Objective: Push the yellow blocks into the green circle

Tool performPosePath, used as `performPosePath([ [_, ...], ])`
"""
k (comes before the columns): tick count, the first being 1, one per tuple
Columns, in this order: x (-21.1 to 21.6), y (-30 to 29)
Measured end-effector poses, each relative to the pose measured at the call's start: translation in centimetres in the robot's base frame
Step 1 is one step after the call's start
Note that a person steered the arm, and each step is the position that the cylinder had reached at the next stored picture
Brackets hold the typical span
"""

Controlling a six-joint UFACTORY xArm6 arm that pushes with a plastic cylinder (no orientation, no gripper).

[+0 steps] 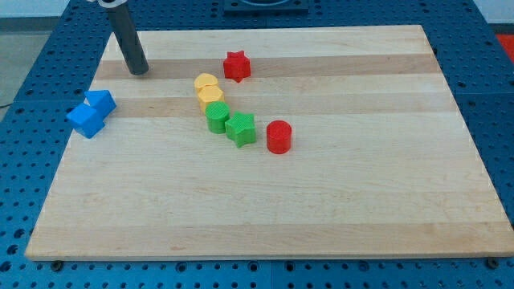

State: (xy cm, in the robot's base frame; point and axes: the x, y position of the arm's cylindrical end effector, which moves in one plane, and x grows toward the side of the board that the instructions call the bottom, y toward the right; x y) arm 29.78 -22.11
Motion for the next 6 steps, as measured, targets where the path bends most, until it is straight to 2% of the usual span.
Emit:
performPosePath([
  [2, 2.3, 10.2],
  [3, 6.2, 13.1],
  [4, 10.1, 12.3],
  [6, 13.8, 10.7],
])
